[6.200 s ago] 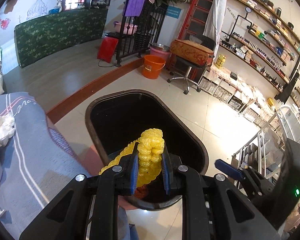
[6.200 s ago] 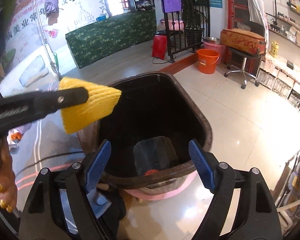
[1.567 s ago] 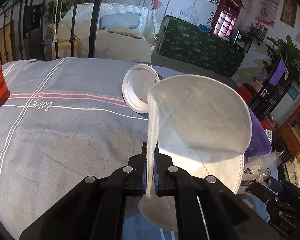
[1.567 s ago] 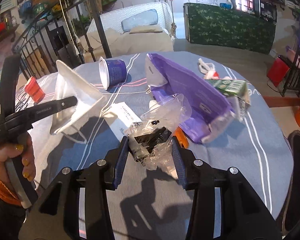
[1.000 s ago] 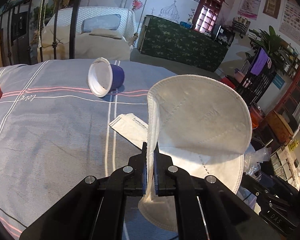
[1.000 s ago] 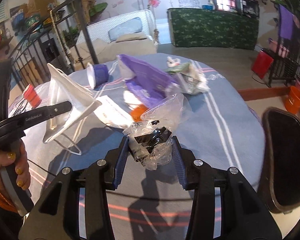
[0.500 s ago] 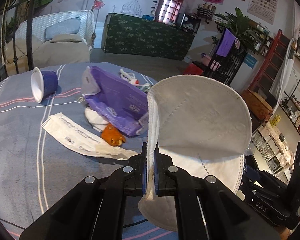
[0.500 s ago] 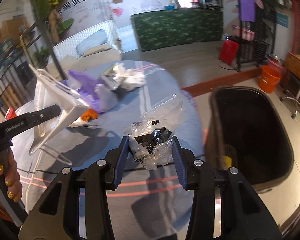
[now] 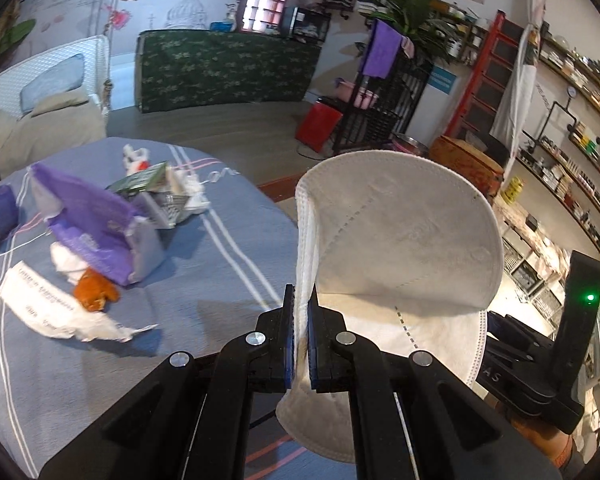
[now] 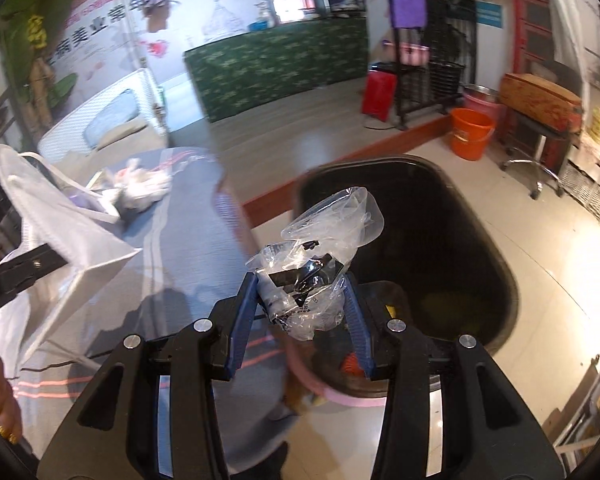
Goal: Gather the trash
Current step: 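Release the clear bag into the wastebasket with right while left drops the mask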
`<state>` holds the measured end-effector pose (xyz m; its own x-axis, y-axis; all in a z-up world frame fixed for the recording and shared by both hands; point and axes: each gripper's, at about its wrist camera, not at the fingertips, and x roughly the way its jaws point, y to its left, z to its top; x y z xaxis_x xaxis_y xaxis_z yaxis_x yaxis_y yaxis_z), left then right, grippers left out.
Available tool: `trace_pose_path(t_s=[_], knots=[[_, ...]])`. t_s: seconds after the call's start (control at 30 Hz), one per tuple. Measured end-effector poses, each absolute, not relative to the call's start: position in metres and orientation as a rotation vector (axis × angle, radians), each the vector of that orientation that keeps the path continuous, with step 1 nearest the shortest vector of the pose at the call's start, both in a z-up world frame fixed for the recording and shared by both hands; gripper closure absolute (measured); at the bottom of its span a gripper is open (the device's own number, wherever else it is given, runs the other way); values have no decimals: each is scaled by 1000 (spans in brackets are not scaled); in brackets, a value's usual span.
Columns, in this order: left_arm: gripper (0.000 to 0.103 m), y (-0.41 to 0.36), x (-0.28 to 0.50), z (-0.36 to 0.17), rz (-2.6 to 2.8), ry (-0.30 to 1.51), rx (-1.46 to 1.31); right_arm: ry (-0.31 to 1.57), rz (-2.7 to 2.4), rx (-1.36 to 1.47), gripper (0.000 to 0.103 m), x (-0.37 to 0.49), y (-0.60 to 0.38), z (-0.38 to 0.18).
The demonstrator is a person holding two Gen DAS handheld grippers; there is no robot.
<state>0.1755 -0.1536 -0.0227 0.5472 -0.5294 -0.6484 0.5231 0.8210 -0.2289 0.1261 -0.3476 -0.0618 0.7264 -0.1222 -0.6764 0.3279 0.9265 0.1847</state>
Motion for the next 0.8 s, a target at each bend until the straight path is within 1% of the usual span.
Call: trace_pose_path(t_s=[0.4,0.7,0.77,0.8], knots=[[97,-198,174,-27,-715,769,58,782,-351,306,59,145,-395,-102],[97,-220,177,-34,-726,791,84,844,-357,335,59,160,-407,-126],[97,-224,177,-35,-727,798,84,854,-358,351,55,161,-412,-132],[97,-226,178,-36,-727,800,87,855,-363,356,50,160,-412,-133]])
